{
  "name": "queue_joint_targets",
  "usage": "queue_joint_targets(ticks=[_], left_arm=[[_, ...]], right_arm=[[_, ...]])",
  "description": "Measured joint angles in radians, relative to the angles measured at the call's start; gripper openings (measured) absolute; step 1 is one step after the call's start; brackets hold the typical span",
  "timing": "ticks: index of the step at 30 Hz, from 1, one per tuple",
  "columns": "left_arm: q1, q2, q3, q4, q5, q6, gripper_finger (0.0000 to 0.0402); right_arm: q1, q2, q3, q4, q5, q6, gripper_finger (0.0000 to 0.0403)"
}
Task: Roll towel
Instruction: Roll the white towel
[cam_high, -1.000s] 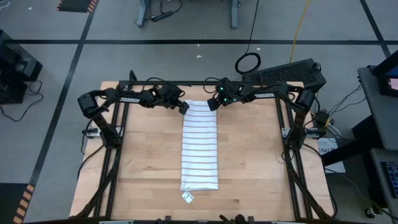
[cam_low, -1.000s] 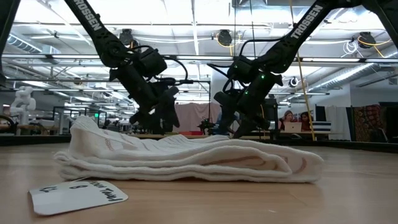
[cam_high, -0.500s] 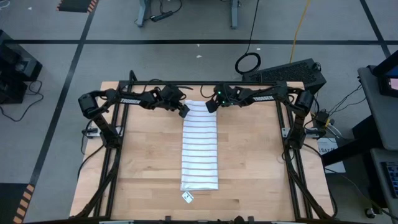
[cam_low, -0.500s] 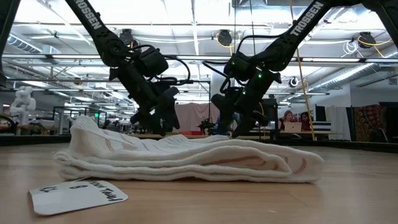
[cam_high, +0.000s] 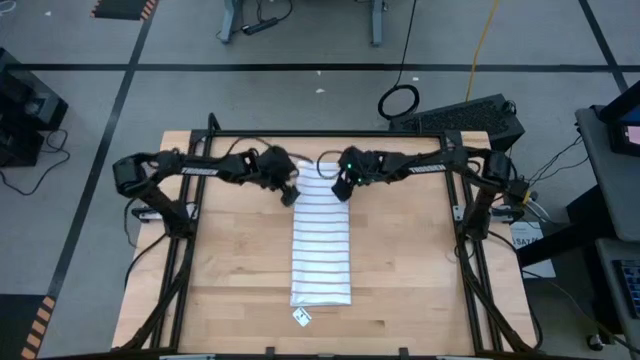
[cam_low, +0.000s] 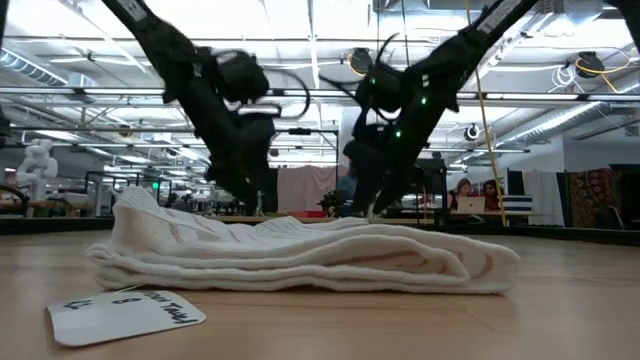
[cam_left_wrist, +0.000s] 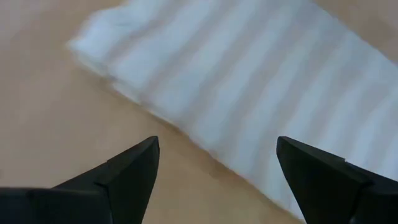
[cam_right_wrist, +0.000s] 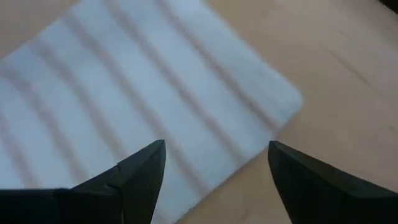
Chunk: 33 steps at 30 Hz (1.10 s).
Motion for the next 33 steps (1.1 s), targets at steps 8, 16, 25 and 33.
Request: queue_joint_targets(ticks=[8,16,25,33], left_arm=[[-0.324,-0.083,-0.016,-0.117,0.062,0.184,0.0329],[-0.586,-0.083,-0.016,-0.098,0.048,0.279,0.0329],[-0.723,-0.083,-0.016,-0.09,-0.148,0.306,0.0329],[-0.854,-0.013,-0.014,-0.103,-0.227,0.321,0.0329]], right_arm=[[0.223,-0.045,0.0,-0.17,0.026,-0.145,0.0274],[0.458,-0.045,0.0,-0.182,0.022,-0.182,0.0274],[0.624,-0.045,0.0,-0.176,0.003,-0.203,0.0274],[0.715,-0.012,0.001,-0.099,0.019,-0.198,0.0274]])
